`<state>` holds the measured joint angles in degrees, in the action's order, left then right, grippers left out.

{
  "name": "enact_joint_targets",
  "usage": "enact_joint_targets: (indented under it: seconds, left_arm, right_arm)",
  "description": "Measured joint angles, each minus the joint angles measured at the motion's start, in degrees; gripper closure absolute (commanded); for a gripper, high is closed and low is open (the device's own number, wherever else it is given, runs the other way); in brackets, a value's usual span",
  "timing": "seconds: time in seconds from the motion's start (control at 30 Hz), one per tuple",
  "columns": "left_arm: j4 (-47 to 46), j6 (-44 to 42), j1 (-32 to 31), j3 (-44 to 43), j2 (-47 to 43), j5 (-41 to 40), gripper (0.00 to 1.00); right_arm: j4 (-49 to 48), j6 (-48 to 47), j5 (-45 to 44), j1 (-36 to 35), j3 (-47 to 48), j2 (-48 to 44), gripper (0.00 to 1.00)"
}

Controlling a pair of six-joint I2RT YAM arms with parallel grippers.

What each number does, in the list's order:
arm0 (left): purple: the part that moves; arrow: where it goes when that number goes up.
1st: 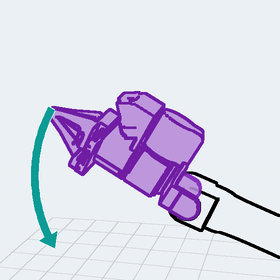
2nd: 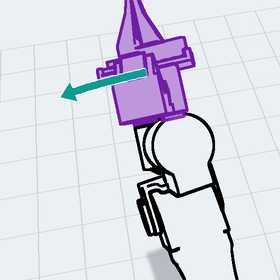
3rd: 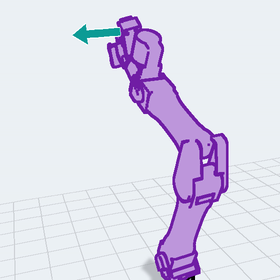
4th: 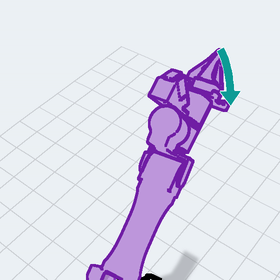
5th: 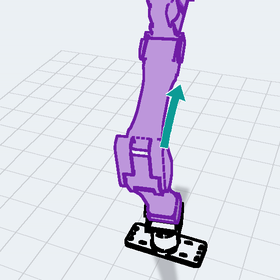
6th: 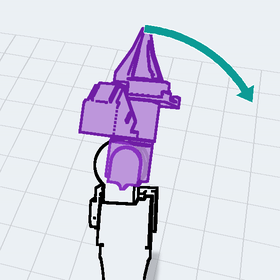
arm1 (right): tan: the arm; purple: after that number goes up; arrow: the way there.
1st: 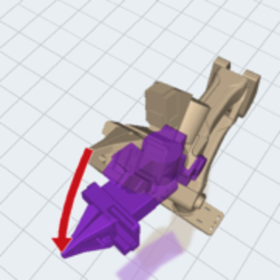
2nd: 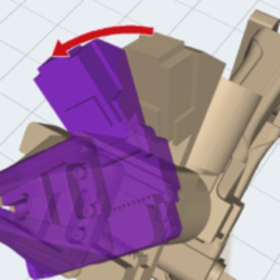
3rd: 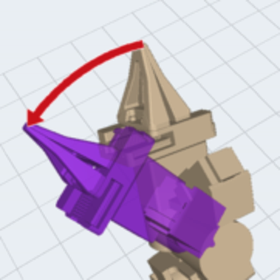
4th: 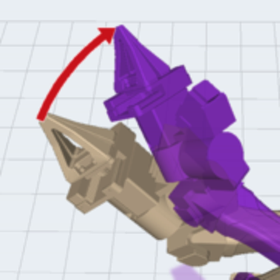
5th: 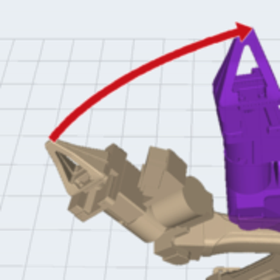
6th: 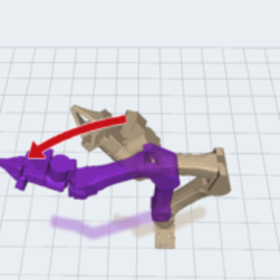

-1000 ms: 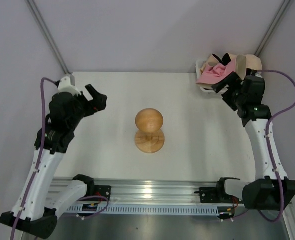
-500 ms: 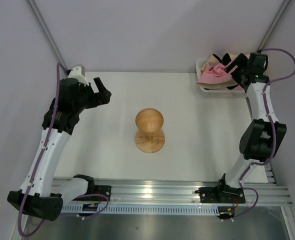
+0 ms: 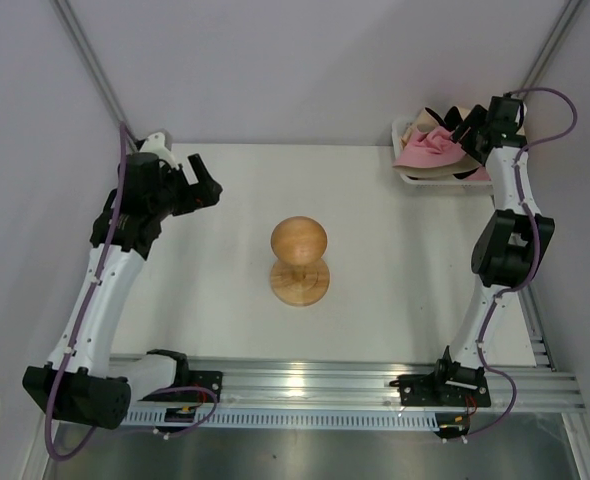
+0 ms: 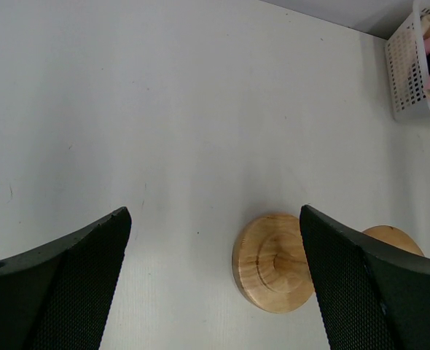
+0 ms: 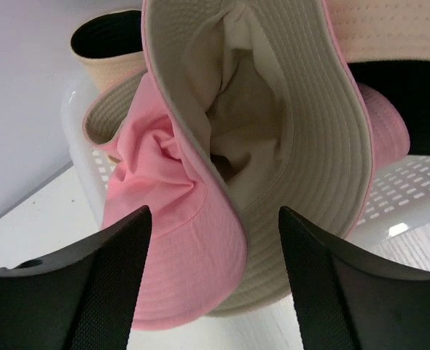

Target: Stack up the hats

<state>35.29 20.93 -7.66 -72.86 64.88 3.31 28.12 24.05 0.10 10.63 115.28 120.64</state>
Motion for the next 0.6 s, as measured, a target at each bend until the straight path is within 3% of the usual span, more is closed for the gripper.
enact_joint_targets:
  seconds: [0.1, 0.13, 0.2, 0.23, 0.4, 0.6]
  left_arm:
    - [0.0, 0.0, 0.1, 0.0, 0.8, 0.4, 0.0]
    - [0.0, 0.0, 0.1, 0.0, 0.9, 0.4, 0.01]
    - [0.0, 0.0, 0.1, 0.0, 0.8, 0.3, 0.01]
    - [0.0, 0.0, 0.2, 0.0, 0.8, 0.3, 0.0]
    - [-0.2, 0.0, 0.3, 0.0, 0.7, 0.4, 0.01]
    - [-0.5, 0.0, 1.1, -2.1, 1.2, 4.2, 0.01]
  right_arm:
    - [0.3, -0.5, -0.2, 0.1, 2.9, 2.5, 0.51]
    - [0.4, -0.6, 0.1, 0.1, 3.6, 3.2, 0.67]
    - [0.5, -0.9, 1.0, 0.2, 4.5, 4.3, 0.85]
    - [0.5, -0.9, 1.6, 0.2, 4.7, 4.6, 1.0]
    - [-0.7, -0.6, 8.7, 0.5, 5.3, 4.7, 1.0]
    - [-7.8, 5.9, 26.7, 0.8, 6.1, 2.9, 1.0]
